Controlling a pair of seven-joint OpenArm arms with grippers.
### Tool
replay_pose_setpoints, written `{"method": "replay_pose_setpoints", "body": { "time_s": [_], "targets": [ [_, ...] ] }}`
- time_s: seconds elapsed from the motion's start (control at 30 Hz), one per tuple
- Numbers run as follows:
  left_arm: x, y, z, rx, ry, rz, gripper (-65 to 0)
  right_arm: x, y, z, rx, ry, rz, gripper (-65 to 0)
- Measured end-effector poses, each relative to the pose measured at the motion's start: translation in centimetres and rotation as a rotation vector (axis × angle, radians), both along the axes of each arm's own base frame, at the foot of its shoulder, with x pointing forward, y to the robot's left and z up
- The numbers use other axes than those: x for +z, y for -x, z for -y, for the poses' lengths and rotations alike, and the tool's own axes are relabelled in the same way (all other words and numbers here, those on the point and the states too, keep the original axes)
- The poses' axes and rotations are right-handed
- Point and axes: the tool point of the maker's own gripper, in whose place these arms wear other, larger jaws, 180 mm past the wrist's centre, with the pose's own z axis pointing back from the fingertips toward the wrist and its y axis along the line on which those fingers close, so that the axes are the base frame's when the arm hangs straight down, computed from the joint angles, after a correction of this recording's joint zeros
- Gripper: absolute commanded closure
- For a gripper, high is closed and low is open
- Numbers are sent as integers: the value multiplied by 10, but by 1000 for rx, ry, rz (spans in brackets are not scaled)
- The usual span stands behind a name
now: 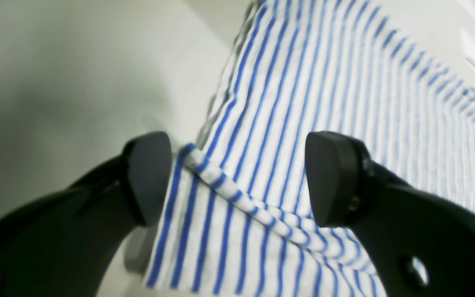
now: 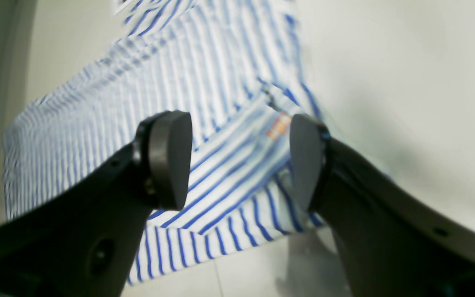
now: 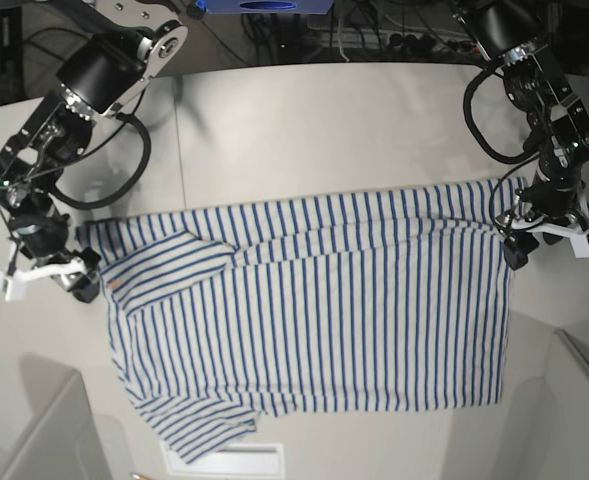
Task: Fold the T-shirt properly
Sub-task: 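Drag the held shoulder edge further toward the robot with both grippers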
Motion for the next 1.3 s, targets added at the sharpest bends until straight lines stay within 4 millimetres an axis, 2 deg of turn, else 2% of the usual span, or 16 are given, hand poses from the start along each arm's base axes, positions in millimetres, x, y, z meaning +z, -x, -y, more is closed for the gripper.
{"method": "replay_pose_setpoints", "body": {
  "time_s": [0.13,0.3,0.43,0.53,0.7,0.77,0.9,1.1,1.3],
  "targets": [
    [-1,36,-8,76,4,7,-484,-11,29,21,-146,-39,-40,-354],
    [-21,76,-9,81,3,-39,-484,-49,72,26,-331,-188,-139,-354],
    [-31,103,-17,145,20,-59,-484,-69,79,28,-352,-213,-184,-354],
    [-49,118,-20,159,48,-97,-481,-81,75,26,-369,-236,-179,-354],
    [-85,118,-11,173,154,-132,-481,-98,74,18,-371,-281,-195,-356],
    [-88,111,-11,178,174,-110,-481,-97,67,15,-369,-329,-165,-356],
    [-88,95,-12,176,194,-78,-481,-109,58,5,-358,-387,-181,-356],
    [-91,80,-12,171,227,-56,-481,-112,52,19,-390,-359,-153,-356],
    [-94,67,-12,184,260,-22,-479,-113,30,7,-324,-313,-135,-356]
  ]
}}
